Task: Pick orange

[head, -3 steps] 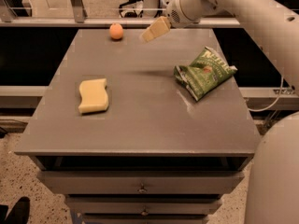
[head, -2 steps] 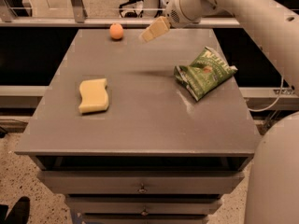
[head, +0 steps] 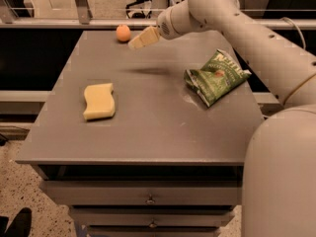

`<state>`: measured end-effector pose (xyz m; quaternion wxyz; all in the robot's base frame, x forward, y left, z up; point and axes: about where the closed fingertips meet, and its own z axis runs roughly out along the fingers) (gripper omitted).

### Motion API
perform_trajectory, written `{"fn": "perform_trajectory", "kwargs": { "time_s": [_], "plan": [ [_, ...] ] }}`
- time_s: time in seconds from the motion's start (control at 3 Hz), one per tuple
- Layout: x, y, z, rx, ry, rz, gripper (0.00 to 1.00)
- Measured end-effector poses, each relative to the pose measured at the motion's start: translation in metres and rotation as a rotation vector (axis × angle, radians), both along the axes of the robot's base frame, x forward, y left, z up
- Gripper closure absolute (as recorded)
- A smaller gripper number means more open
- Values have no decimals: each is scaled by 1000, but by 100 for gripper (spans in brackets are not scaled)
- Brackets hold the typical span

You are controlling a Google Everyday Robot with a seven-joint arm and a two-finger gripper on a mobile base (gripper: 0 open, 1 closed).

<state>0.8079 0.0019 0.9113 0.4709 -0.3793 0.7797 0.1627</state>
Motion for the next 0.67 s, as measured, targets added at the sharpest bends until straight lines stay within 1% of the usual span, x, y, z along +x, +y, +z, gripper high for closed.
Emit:
{"fn": "perform_trajectory", "kwargs": {
  "time_s": [0.33, 0.67],
  "plan": [
    [24, 39, -19, 85, -12, 24, 0],
    [45, 67, -32, 118, -31, 29, 0]
  ]
}}
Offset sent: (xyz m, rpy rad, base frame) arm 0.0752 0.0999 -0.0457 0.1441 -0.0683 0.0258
